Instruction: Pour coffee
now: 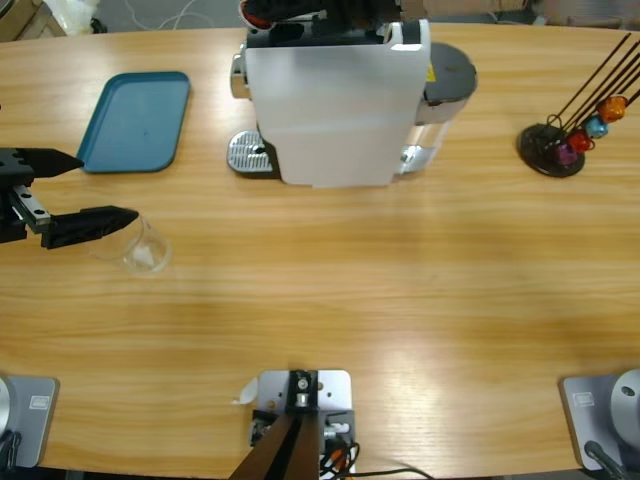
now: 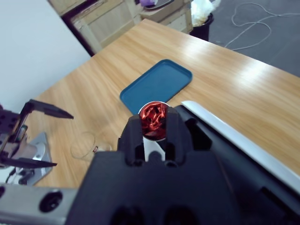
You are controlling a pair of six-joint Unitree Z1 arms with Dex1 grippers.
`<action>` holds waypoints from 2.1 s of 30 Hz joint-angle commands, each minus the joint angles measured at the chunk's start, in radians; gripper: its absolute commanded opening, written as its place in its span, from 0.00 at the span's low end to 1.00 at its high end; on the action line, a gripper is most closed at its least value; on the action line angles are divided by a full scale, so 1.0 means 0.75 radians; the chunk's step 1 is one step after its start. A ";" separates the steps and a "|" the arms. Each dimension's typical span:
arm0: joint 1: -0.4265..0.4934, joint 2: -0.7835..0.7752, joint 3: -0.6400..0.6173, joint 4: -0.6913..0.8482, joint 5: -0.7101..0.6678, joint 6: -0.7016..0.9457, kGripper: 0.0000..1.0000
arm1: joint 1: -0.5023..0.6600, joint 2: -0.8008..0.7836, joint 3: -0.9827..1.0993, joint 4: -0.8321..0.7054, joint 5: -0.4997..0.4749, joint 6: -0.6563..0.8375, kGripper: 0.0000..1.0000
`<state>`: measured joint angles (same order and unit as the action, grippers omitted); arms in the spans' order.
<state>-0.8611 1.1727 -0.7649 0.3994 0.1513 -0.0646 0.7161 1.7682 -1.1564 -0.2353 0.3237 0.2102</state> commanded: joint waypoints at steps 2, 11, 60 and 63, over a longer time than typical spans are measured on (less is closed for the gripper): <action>0.003 -0.013 0.047 -0.016 0.005 -0.010 1.00 | -0.006 0.011 0.096 -0.197 -0.049 0.173 0.00; 0.003 -0.015 0.052 -0.016 0.005 -0.010 1.00 | 0.022 0.006 0.178 -0.253 -0.074 0.201 0.00; 0.003 -0.017 0.061 -0.016 0.005 -0.010 1.00 | 0.040 0.122 0.376 -0.485 -0.101 0.340 0.00; 0.003 -0.019 0.063 -0.015 0.005 -0.011 1.00 | 0.040 0.119 0.388 -0.484 -0.118 0.342 0.00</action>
<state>-0.8611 1.1726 -0.7554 0.3993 0.1513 -0.0646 0.7376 1.7891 -0.9335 -0.6093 0.2708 0.4534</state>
